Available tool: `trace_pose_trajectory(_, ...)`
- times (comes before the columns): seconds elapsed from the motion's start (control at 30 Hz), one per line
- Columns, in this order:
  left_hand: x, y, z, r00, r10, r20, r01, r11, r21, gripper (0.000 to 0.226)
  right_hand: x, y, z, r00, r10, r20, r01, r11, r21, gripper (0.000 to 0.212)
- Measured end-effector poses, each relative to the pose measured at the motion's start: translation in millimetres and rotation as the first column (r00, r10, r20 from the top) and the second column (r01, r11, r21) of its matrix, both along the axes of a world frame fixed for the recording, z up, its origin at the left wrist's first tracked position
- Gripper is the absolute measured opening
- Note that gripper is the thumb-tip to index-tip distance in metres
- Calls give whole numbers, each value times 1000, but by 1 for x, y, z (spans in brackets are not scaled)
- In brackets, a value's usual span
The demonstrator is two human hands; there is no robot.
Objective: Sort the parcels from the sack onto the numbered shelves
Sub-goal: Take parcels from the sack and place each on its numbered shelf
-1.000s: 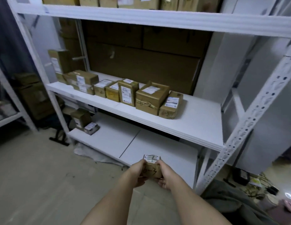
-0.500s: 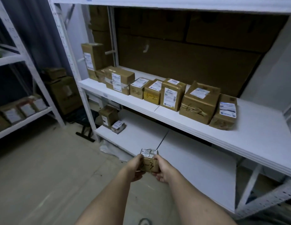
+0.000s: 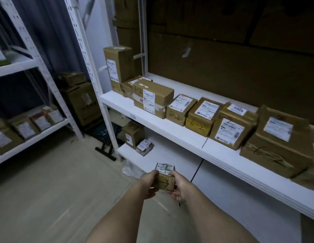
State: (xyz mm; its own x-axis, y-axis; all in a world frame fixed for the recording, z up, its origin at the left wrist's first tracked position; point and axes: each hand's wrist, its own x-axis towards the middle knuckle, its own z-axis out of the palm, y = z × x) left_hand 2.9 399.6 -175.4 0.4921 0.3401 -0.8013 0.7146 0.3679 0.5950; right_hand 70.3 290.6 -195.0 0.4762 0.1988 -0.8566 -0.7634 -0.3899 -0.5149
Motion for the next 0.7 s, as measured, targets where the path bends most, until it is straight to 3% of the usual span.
trace_pose_trajectory(0.4,85,184,-44,979,-202,-32,204,978,54,28,69,162,-54,984,-176,18,176,984,11,27)
trace_pose_trajectory(0.7,127,308,-111,867,-488,-99,498,854,153,38,71,281,-116,905,-426,-4,426,904,-28,25)
